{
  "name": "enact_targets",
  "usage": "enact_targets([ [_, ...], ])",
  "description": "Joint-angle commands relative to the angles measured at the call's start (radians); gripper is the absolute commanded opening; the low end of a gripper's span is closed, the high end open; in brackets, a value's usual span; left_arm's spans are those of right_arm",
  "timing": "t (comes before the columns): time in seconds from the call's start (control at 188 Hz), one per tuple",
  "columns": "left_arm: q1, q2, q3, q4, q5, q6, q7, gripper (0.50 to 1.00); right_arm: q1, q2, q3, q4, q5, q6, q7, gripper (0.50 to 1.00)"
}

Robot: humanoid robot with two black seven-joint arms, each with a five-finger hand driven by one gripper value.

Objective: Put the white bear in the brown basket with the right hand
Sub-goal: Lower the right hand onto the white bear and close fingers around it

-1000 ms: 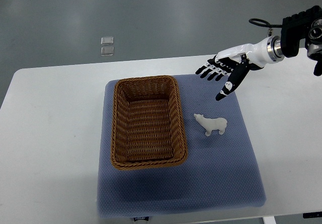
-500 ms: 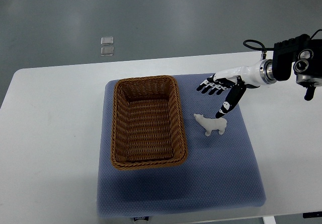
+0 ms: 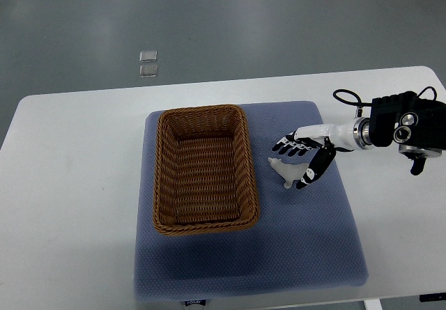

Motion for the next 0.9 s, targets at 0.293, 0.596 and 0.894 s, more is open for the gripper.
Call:
enact_targets([
  [0.293,0.000,0.000,0.000,0.000,0.000,0.000,0.000,1.000,-0.073,0.003,0.032,-0.021,-0.064,-0.050,0.023,0.793],
  [0.596,0.001,0.000,0.000,0.003,0.000,0.000,0.000,1.000,-0.108,0.027,0.035,-0.047,-0.125,-0.074,0.042,0.507],
  [0.894,0.001,0.000,0.000,0.006,0.000,0.000,0.000,1.000,-0.076,-0.009,0.045,-0.048,-0.134,-0.082,0.048,0.500],
])
